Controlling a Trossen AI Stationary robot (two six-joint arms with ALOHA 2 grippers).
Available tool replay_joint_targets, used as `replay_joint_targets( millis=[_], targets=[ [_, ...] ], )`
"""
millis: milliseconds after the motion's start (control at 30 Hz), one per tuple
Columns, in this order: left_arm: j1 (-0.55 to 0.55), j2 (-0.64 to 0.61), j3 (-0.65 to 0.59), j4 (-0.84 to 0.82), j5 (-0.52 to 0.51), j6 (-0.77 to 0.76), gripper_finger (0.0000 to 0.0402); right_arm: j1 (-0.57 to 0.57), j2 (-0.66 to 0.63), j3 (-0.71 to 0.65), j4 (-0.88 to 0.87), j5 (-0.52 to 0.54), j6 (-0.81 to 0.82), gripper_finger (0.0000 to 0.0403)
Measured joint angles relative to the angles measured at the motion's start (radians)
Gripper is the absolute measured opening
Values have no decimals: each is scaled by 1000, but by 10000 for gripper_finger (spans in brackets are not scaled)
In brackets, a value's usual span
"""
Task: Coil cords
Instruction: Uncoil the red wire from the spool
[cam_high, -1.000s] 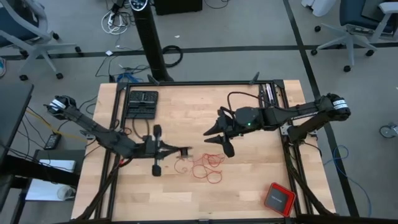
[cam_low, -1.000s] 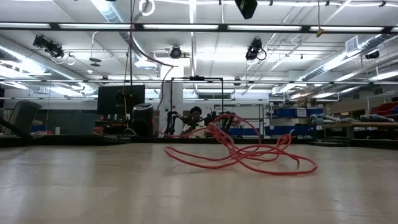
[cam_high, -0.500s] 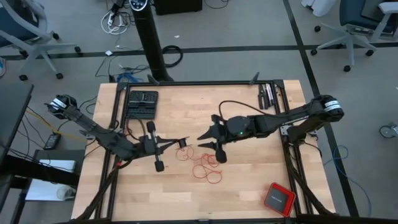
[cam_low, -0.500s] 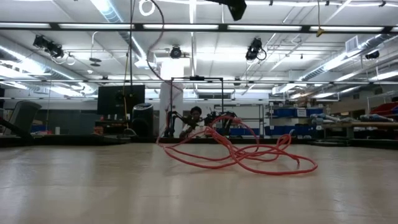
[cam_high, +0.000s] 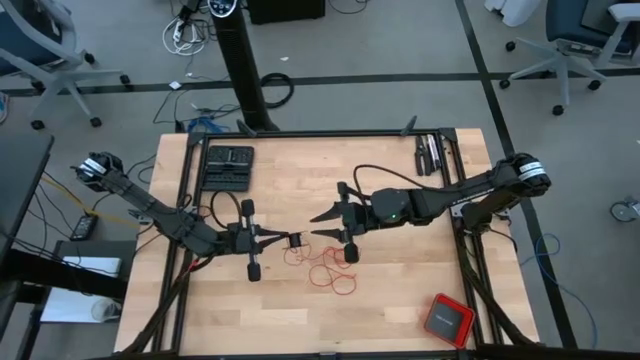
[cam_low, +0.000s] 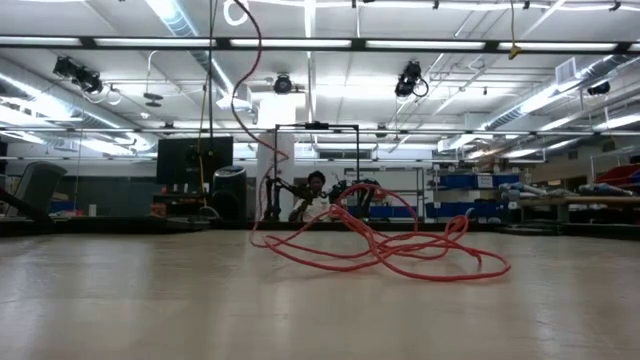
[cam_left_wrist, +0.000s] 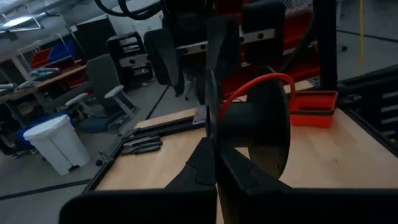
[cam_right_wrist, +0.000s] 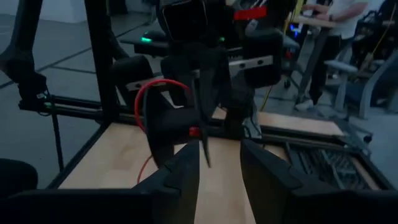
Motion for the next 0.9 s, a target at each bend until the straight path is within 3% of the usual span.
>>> replay_joint_targets(
  millis=[600, 900],
  targets=[
    [11, 0, 0, 20, -17, -8, 0, -36, 101, 0, 188, -57, -72, 103],
    [11, 1, -2, -12, -104, -7, 1, -56, 130, 0, 215, -71, -74, 11]
  ],
)
